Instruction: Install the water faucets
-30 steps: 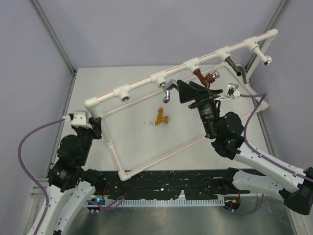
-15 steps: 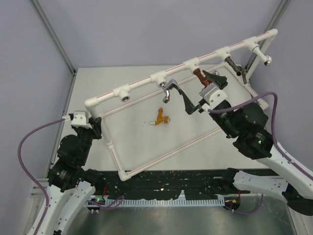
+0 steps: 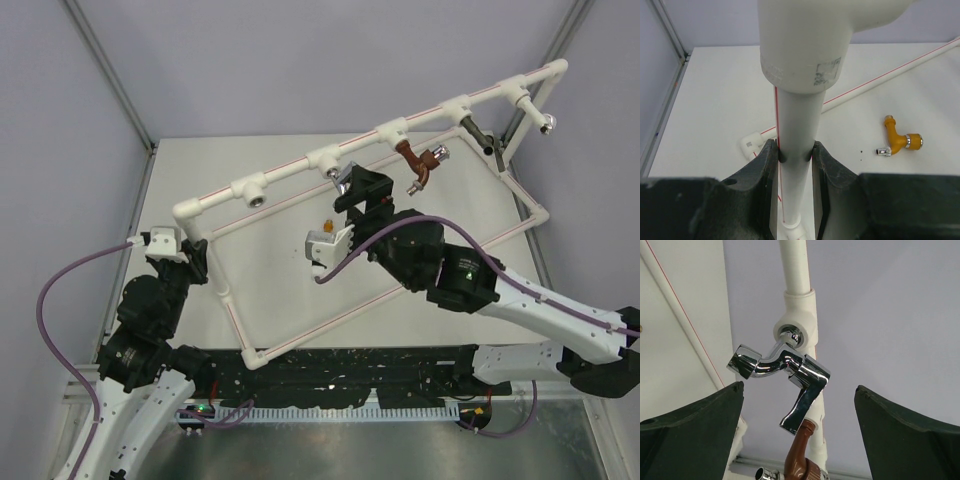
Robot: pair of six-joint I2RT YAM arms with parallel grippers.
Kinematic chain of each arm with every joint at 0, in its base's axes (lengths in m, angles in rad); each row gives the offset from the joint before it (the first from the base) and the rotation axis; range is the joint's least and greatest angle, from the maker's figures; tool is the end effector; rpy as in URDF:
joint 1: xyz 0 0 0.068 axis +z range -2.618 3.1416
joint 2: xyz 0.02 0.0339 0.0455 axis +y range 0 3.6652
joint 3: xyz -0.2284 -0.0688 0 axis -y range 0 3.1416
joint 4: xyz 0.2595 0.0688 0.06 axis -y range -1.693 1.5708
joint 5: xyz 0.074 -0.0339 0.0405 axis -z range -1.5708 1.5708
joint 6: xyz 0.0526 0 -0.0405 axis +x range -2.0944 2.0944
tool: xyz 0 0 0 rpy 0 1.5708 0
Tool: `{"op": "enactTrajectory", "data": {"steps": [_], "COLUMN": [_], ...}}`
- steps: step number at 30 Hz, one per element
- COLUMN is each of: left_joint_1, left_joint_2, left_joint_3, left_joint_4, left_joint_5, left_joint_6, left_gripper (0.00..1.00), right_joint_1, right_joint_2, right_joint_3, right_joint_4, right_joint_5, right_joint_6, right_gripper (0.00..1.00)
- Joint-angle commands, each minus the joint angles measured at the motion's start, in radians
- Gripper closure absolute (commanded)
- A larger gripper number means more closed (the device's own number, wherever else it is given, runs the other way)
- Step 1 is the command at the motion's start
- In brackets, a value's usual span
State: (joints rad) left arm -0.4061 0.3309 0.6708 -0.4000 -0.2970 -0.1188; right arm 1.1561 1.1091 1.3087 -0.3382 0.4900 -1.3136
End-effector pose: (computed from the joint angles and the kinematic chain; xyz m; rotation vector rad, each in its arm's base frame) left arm 0.1464 -0.0462 0.3233 0.0060 1.6307 -0.1612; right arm 0.1355 0.2463 0.4116 -1.4677 0.9002 -0.5345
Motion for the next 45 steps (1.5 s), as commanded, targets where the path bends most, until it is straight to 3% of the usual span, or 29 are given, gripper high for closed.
{"op": "enactTrajectory", "data": {"steps": [1,6,15,18,21,27,28,32,39,45], "left_joint_1": [-0.008,-0.007,-0.007,-0.007,-0.007,-0.007,-0.007,-0.007,-0.007,-0.007], "left_joint_2": [0.016,0.016,0.014,0.011,0.011,0.011,0.01,0.011,0.014,0.014], "left_joint_3": [-0.007,-0.007,-0.005,-0.007,-0.007,-0.007,-0.008,-0.008,-0.008,-0.008], "left_joint_4": [-0.074,-0.076,-0.076,-0.076,-0.076,-0.076,-0.076,-0.076,-0.076,-0.076], "left_joint_5": [0.038,0.041,0.042,0.039,0.039,0.039,0.039,0.039,0.039,0.039], "left_joint_6": [-0.005,-0.005,-0.007,-0.007,-0.007,-0.007,-0.007,-0.005,-0.005,-0.007], "left_gripper": [1.0,1.0,1.0,1.0,1.0,1.0,1.0,1.0,1.0,1.0], "right_joint_1": [0.024,0.024,-0.012,-0.027,-0.045,-0.047,-0.05,-0.055,-0.117,-0.278], "right_joint_2": [0.017,0.057,0.124,0.144,0.156,0.169,0.169,0.167,0.092,-0.032], "right_joint_3": [-0.006,-0.072,-0.081,-0.081,-0.094,-0.12,-0.12,-0.088,-0.06,-0.291], "right_joint_4": [0.073,0.249,0.33,0.332,0.364,0.401,0.403,0.404,0.482,0.824], "right_joint_5": [0.165,0.222,0.197,0.2,0.197,0.187,0.183,0.136,-0.034,-0.195], "right_joint_6": [-0.24,-0.401,-0.42,-0.391,-0.354,-0.264,-0.242,0.001,0.819,1.705], "right_gripper": [0.05,0.05,0.05,0.0,0.24,0.53,0.61,0.85,0.93,0.95]}}
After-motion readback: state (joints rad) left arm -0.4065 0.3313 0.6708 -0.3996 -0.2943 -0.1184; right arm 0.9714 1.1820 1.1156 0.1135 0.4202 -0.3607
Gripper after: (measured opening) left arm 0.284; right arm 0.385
